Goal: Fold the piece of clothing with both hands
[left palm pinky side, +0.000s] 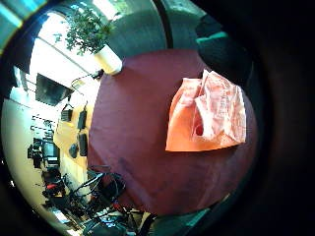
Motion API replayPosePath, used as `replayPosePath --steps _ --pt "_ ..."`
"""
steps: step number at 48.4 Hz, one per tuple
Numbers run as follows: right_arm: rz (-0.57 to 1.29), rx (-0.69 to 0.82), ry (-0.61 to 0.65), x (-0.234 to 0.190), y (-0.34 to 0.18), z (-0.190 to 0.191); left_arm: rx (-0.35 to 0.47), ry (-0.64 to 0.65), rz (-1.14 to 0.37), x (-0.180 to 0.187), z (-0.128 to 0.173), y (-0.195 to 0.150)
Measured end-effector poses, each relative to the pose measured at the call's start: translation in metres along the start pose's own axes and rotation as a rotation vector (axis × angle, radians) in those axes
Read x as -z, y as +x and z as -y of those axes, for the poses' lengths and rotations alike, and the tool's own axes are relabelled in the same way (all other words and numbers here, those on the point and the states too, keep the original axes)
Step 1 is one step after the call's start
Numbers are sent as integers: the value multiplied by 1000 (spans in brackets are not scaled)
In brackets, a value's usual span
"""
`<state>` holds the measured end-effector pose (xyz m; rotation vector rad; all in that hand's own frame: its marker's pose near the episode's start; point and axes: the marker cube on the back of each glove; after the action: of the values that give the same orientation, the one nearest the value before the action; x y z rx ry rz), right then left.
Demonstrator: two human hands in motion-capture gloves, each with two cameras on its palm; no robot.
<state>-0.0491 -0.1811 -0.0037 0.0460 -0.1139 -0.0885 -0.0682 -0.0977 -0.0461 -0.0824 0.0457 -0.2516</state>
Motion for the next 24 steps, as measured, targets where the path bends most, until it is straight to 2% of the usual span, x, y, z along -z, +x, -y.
replayPosePath --steps 2,6,8,10,13,18,22,24 --pt "-28 -11 33 5 5 1 -17 39 3 -7 9 3" --pt "-98 -48 80 13 17 0 -121 126 -36 -28 34 14" --pt "-115 -62 89 14 20 0 -147 147 -31 -34 40 18" --pt "-123 -69 87 12 23 1 -134 132 -6 -30 32 20" --pt "-132 -79 90 4 26 6 -69 74 27 -19 13 21" --pt "-135 -84 100 -9 26 14 -64 72 -50 -19 14 31" --pt "-143 -90 82 -11 22 10 -20 43 -46 -12 8 33" --pt "-157 -85 101 -6 20 10 -44 41 -61 -13 12 36"
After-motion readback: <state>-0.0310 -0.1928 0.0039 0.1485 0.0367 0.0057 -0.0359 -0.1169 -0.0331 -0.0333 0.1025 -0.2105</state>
